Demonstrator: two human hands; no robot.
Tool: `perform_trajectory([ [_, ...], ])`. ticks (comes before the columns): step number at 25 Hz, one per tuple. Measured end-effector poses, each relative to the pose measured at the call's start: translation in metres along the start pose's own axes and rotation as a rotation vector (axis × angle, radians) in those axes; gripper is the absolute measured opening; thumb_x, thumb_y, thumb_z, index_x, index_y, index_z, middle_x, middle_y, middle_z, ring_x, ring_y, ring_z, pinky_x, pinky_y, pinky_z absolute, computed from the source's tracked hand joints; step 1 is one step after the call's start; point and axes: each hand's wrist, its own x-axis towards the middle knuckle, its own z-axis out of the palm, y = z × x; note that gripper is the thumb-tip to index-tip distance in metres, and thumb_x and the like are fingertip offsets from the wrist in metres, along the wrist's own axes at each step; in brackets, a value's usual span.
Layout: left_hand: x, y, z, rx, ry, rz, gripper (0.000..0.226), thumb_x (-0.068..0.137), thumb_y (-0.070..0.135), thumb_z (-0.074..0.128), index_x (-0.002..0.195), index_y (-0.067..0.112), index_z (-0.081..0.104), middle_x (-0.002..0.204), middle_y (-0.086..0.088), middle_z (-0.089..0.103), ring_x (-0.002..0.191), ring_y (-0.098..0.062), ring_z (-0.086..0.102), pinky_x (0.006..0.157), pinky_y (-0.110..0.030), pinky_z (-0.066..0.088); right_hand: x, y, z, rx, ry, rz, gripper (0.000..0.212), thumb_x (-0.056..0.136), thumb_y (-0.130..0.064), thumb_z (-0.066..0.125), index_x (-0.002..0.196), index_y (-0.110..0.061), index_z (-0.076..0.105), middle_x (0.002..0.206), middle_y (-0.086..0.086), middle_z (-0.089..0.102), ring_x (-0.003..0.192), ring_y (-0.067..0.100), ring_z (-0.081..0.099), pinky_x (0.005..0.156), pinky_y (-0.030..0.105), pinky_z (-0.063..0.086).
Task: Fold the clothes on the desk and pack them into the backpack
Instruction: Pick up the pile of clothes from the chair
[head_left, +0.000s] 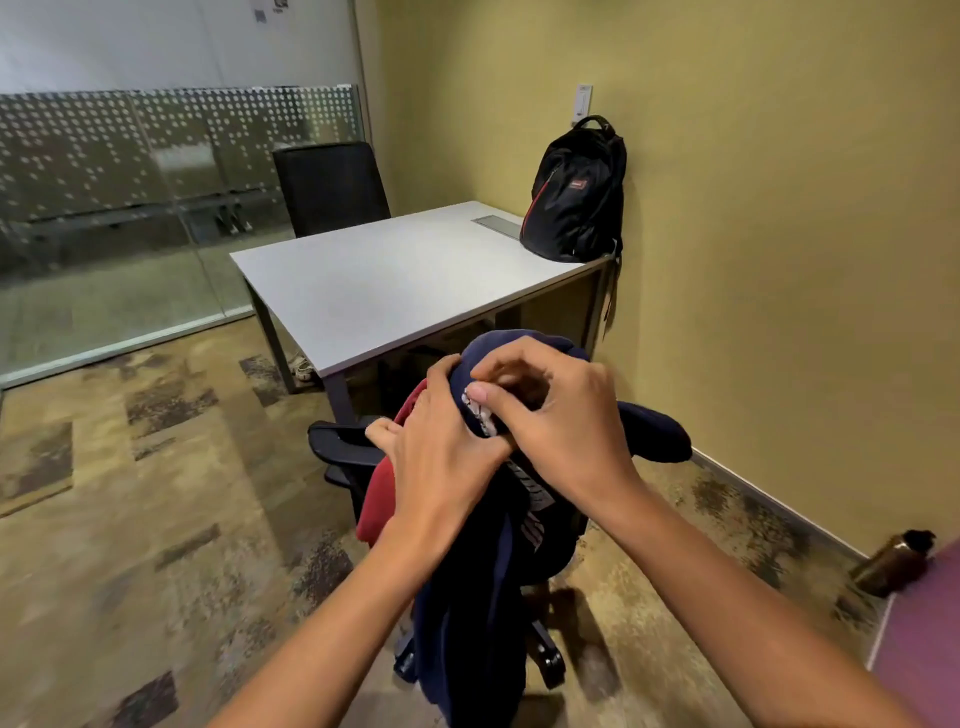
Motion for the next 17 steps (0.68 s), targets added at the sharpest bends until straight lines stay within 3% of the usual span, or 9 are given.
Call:
perform_trajectory([
  [3,-0.007,-0.009,0.001,-0.045,-0.031,0.034,0.076,0.067,0.049,0.058,0.135,0.028,0.031,0.089,0.014,0.066,0.095,-0.014,0.057,0.085,-0.035,0.020,-0.009,0.017,-0.009,-0.071,-0.089,-0.091,0.036,0.082,-0.024,0.075,0.116,-0.026,0.063,0.112,-0.011,0.065,0.112,0.005,0.057,0.097,0.033,0.047],
  [4,-0.011,-0.011,0.000,-0.058,-0.045,0.061,0.076,0.065,0.053,0.055,0.133,0.028,0.032,0.092,0.016,0.064,0.092,-0.013,0.054,0.085,-0.033,0.019,-0.011,0.025,-0.016,-0.138,-0.145,-0.134,0.054,0.079,-0.033,0.077,0.129,-0.030,0.055,0.132,-0.009,0.054,0.128,0.009,0.045,0.107,0.039,0.039],
  [6,-0.016,-0.016,-0.003,-0.059,-0.066,0.134,0.074,0.062,0.057,0.049,0.129,0.031,0.033,0.098,0.016,0.062,0.084,-0.012,0.048,0.083,-0.031,0.019,-0.016,0.045,-0.031,-0.341,-0.344,-0.181,0.102,0.063,-0.058,0.080,0.148,-0.040,0.027,0.161,-0.005,0.011,0.148,0.023,0.007,0.119,0.050,0.013],
  [7,-0.018,-0.019,-0.004,-0.055,-0.081,0.175,0.072,0.062,0.056,0.050,0.128,0.033,0.034,0.100,0.016,0.062,0.082,-0.013,0.047,0.082,-0.030,0.020,-0.017,0.057,-0.037,-0.463,-0.432,-0.201,0.120,0.053,-0.066,0.080,0.151,-0.044,0.014,0.162,-0.004,-0.008,0.149,0.026,-0.009,0.119,0.053,0.001],
  [9,-0.019,-0.025,-0.005,-0.065,-0.138,0.290,0.069,0.066,0.054,0.059,0.129,0.035,0.037,0.108,0.019,0.057,0.089,-0.001,0.045,0.084,-0.029,0.022,-0.016,0.074,-0.043,-0.624,-0.505,-0.249,0.137,0.044,-0.071,0.082,0.152,-0.045,0.001,0.160,-0.002,-0.024,0.146,0.030,-0.023,0.116,0.060,-0.007],
  [11,-0.017,-0.027,-0.006,-0.097,-0.161,0.431,0.069,0.072,0.049,0.069,0.132,0.031,0.040,0.121,0.024,0.049,0.104,0.015,0.039,0.090,-0.028,0.027,-0.010,0.080,-0.040,-0.605,-0.530,-0.284,0.133,0.051,-0.067,0.082,0.152,-0.044,-0.001,0.160,-0.002,-0.024,0.146,0.032,-0.023,0.114,0.066,-0.003],
  [13,-0.011,-0.028,-0.010,-0.127,-0.153,0.520,0.071,0.073,0.046,0.072,0.134,0.025,0.042,0.127,0.023,0.044,0.116,0.020,0.033,0.097,-0.021,0.031,-0.003,0.080,-0.034,-0.468,-0.529,-0.324,0.116,0.065,-0.060,0.080,0.153,-0.042,0.006,0.162,-0.005,-0.014,0.149,0.030,-0.013,0.113,0.068,0.009],
  [15,-0.004,-0.025,-0.012,-0.133,-0.175,0.573,0.071,0.075,0.046,0.072,0.135,0.020,0.043,0.131,0.018,0.045,0.122,0.011,0.039,0.100,-0.013,0.032,0.002,0.084,-0.034,-0.310,-0.483,-0.368,0.102,0.072,-0.051,0.079,0.151,-0.037,0.018,0.162,-0.004,0.006,0.150,0.028,0.009,0.111,0.062,0.025],
  [17,0.004,-0.014,-0.010,-0.108,-0.231,0.614,0.069,0.079,0.043,0.071,0.136,0.018,0.043,0.133,0.011,0.048,0.123,-0.004,0.045,0.100,-0.016,0.034,0.005,0.090,-0.039,-0.170,-0.396,-0.377,0.091,0.071,-0.037,0.083,0.146,-0.025,0.034,0.154,-0.002,0.031,0.143,0.020,0.031,0.108,0.051,0.036],
])
